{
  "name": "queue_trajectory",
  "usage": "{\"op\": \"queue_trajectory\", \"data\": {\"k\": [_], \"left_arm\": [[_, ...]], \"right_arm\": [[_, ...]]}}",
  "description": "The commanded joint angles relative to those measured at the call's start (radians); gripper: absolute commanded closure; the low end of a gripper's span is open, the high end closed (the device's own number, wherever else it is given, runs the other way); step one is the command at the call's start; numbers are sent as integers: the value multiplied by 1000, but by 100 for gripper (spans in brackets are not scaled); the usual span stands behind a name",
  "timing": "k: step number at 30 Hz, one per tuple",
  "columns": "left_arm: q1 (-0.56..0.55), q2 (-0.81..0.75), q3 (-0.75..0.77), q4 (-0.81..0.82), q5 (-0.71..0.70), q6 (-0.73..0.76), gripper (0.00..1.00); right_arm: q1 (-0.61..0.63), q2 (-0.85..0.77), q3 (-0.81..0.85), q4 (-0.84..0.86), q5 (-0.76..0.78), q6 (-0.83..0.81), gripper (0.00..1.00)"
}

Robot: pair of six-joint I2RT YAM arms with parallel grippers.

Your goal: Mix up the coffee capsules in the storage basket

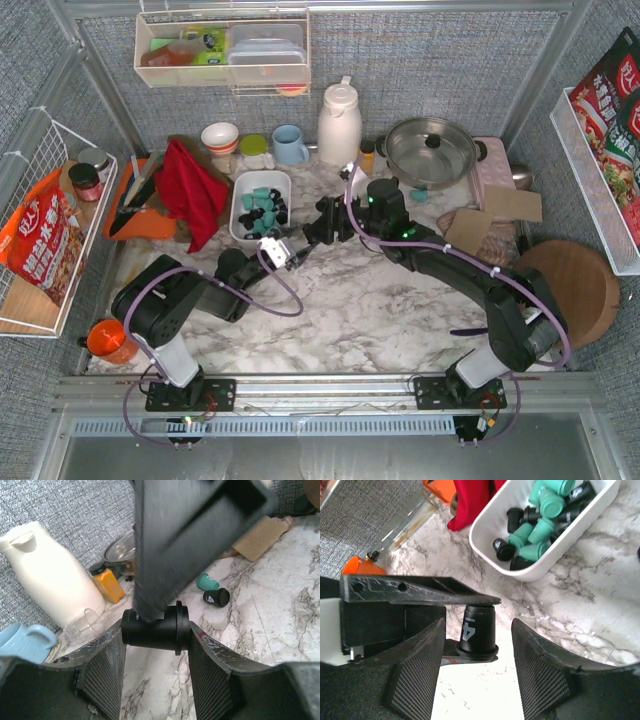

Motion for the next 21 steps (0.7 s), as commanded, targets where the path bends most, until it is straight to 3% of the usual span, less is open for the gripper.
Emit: {"op": "queue_trajectory", "data": {"k": [1,5,10,14,18,21], "left_arm": [[1,-7,-17,38,-44,3,68],[20,-19,-19,-19,-91,-31,70],[83,-75,38,-263,-177,-87,80],[122,-107,108,-490,-306,-126,87],[169,-85,211,-725,-373,-162,85],[202,-49,269,-803,-387,-171,83]], "right_arm": [[-10,-16,57,-59,45,-55,40],[-20,-1,117,-125,141,-133,40],[-30,140,324,-350,344,-232,40],[-49,342,524,-459,472,-195,39],[-62,556,739,-550,568,-135,39],[-67,677,872,-591,611,-74,39]]}}
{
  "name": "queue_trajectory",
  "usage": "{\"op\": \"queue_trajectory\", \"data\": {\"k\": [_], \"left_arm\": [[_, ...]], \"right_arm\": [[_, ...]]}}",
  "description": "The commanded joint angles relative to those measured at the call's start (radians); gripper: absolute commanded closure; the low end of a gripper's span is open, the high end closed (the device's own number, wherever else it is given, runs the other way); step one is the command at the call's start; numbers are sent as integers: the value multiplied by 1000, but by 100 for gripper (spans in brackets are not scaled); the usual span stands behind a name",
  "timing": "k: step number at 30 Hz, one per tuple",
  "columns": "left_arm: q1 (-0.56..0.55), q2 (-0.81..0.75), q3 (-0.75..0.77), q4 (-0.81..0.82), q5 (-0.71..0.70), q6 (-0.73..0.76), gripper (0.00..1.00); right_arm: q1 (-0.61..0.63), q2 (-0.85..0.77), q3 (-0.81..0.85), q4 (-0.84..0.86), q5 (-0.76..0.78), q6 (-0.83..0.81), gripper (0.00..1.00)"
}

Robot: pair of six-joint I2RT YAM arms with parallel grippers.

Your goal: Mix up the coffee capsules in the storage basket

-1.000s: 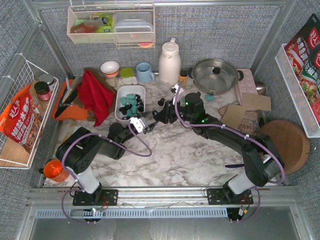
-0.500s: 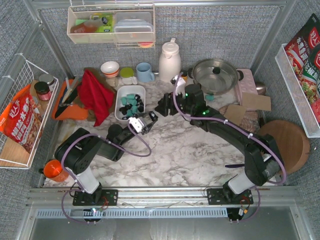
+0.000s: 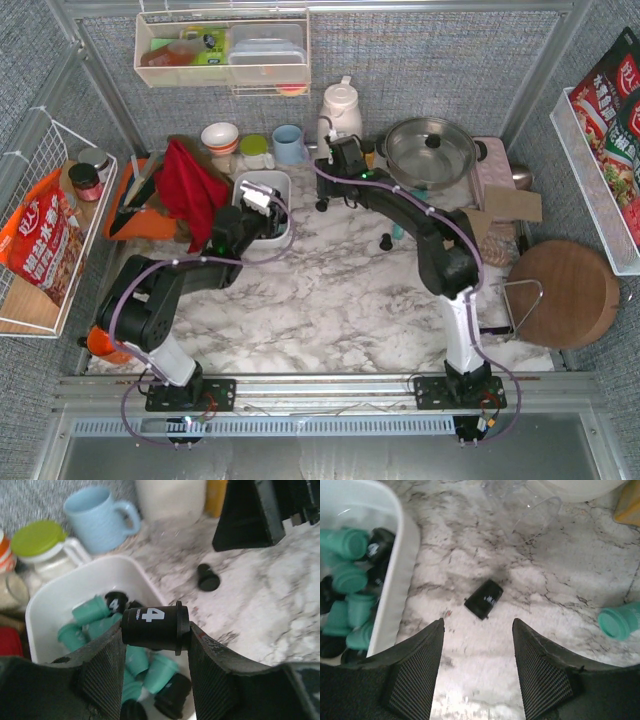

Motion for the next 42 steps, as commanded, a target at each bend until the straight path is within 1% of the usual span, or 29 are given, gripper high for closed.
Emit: {"op": "queue_trajectory", "data": {"k": [1,8,10,13,15,18,22,26,27,28,31,37,40,42], "left_arm": [[40,45,73,-227,-64,-34,83],[94,148,220,-409,-51,-42,81],[101,167,245,-444,-52,-49,79],[103,192,272,-480,-75,-54,70],[106,207,288,-510,-100,-56,62],[109,213,285,-520,-127,-56,53],[111,176,249,-490,-163,-65,40],[111,131,211,-454,-186,-82,23],[112,115,201,-441,-180,-88,10],[111,98,183,-418,-167,-95,2],[110,30,121,-324,-84,-86,1],[78,-49,-3,-146,42,16,1],[31,-77,-95,3,135,103,1],[5,-79,-164,172,212,151,1]], "right_arm": [[-6,131,143,-109,122,106,39],[-7,272,257,-126,157,205,39],[-9,303,287,-137,162,218,39],[-9,355,346,-182,161,229,39],[-9,387,390,-219,159,232,40],[-8,411,425,-258,153,233,44],[-9,398,399,-256,146,229,52],[-9,384,380,-257,141,216,57],[-9,378,373,-256,141,210,59],[-8,372,363,-253,141,204,61],[-9,338,319,-234,139,181,66],[-9,184,157,-160,84,138,69],[-6,61,32,-92,-10,105,72],[4,-42,-90,12,-78,95,72]]}}
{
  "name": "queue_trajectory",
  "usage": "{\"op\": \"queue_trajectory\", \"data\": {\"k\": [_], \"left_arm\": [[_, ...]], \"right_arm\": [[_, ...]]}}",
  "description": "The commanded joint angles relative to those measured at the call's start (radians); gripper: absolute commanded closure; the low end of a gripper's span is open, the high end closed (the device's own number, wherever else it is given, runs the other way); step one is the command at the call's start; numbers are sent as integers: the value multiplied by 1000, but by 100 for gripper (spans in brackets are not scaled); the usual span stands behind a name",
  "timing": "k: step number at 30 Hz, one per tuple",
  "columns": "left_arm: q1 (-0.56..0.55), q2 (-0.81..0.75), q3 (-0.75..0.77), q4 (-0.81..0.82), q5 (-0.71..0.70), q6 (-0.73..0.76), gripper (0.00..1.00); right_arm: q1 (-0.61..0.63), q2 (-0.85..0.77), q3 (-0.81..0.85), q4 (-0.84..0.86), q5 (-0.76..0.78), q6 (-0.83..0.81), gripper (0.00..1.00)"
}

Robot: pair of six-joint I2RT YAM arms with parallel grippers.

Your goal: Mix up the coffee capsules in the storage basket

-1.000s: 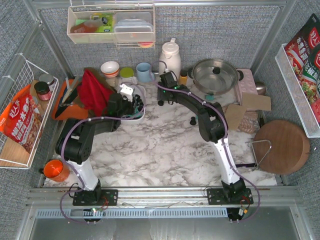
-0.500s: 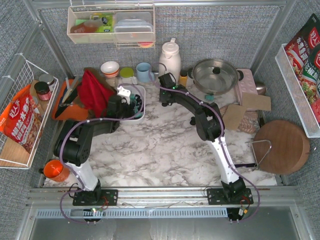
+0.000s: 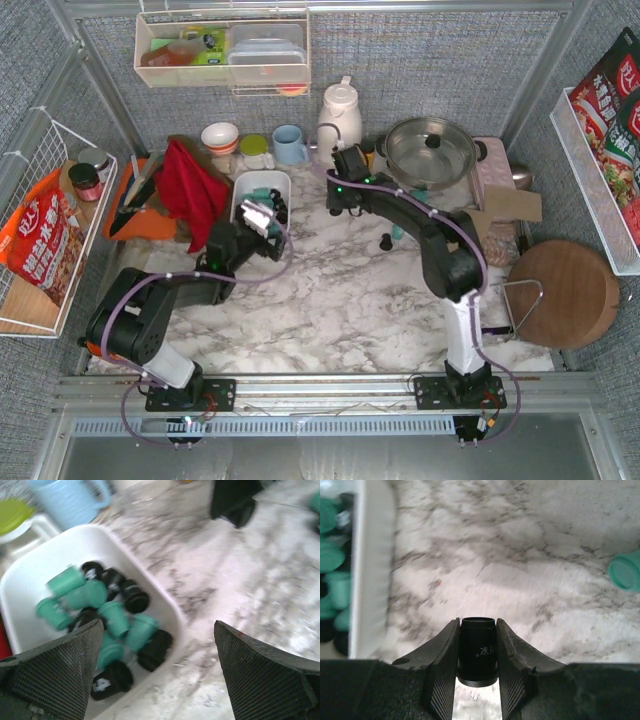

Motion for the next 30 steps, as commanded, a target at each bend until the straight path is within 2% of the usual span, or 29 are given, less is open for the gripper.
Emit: {"op": "queue_trajectory", "data": {"k": [1,7,9,12,16,24,28,30], "left_arm": [[-47,-2,-116,398,201,128,1],[-71,78,-174,746,384,70,1],[-95,105,-162,805,440,57,1],[-144,128,-128,792,436,93,1],[-182,140,-115,791,400,117,1],[-216,127,-113,788,305,145,1],[-237,133,-109,788,301,158,1],[-242,137,-108,788,310,164,4]], "right_arm": [[18,-193,-211,215,-170,-48,73],[60,-477,-545,473,-334,-50,73],[75,-546,-655,564,-366,-24,73],[93,-621,-732,638,-379,-1,73],[107,-674,-772,644,-373,-3,73],[128,-730,-844,680,-403,13,73],[130,-737,-853,683,-410,20,73],[131,-737,-856,692,-420,32,73]]}}
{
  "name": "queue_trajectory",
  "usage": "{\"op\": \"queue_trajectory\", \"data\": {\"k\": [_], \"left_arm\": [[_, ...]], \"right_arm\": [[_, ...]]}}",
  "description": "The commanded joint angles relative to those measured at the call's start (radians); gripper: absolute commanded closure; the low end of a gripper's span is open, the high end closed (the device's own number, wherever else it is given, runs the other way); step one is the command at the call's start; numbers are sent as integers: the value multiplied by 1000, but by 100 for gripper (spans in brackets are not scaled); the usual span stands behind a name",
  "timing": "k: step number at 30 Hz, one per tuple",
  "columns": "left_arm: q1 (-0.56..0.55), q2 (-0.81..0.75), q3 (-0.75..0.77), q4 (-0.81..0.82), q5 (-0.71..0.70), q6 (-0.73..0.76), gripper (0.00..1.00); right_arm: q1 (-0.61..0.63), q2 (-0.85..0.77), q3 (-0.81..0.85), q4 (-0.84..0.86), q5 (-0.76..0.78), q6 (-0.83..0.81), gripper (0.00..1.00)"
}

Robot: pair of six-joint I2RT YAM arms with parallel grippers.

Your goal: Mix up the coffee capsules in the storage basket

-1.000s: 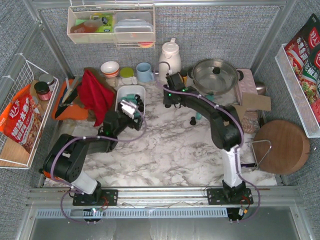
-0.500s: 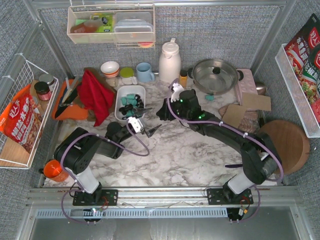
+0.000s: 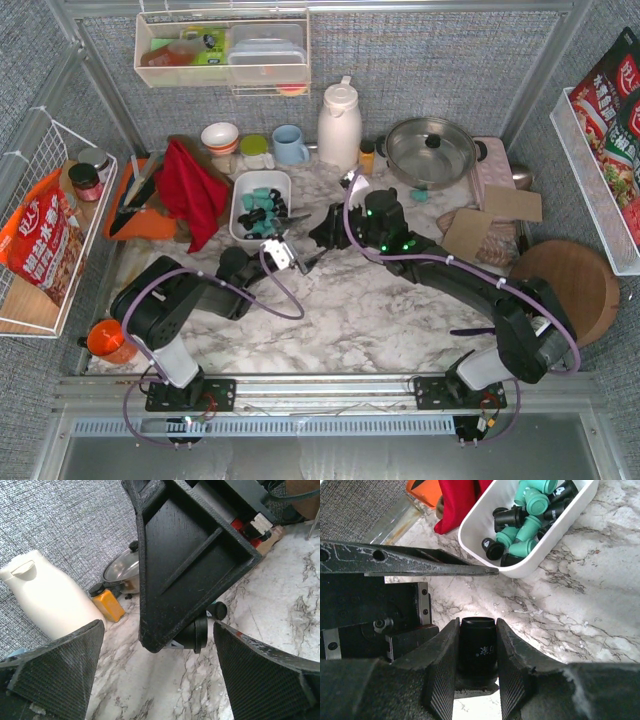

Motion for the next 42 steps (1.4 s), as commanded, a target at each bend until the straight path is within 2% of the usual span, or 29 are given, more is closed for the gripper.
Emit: {"op": "queue_trajectory", "data": {"k": [1,5,7,15,17,20,26,30,34,39,42], "left_arm": [[-10,5,5,44,-1,23,7],[-18,5,5,43,13,27,32],[-21,3,5,42,16,30,40],[-25,-3,7,40,13,32,53],[-25,-7,4,39,3,28,56],[-25,-13,0,28,-27,21,59],[-23,-57,-6,-82,-78,17,62],[-5,-124,-4,-229,-124,-13,65],[31,-223,12,-489,-243,-83,71],[122,-291,127,-925,-374,-148,71],[209,-248,206,-1058,-362,-222,66]], "right_arm": [[3,-4,-6,56,-30,28,73],[6,-1,-3,53,-34,30,73],[6,-3,-4,52,-31,29,72],[6,-3,0,37,-32,30,70],[6,-4,4,28,-32,29,64],[6,-11,8,9,-32,18,47],[-5,-62,22,-82,14,-48,40],[-12,-138,7,-131,85,-106,39],[-12,-202,-15,-204,209,-203,36],[-12,-256,-56,-273,356,-297,25],[-15,-273,-77,-272,411,-318,20]]}}
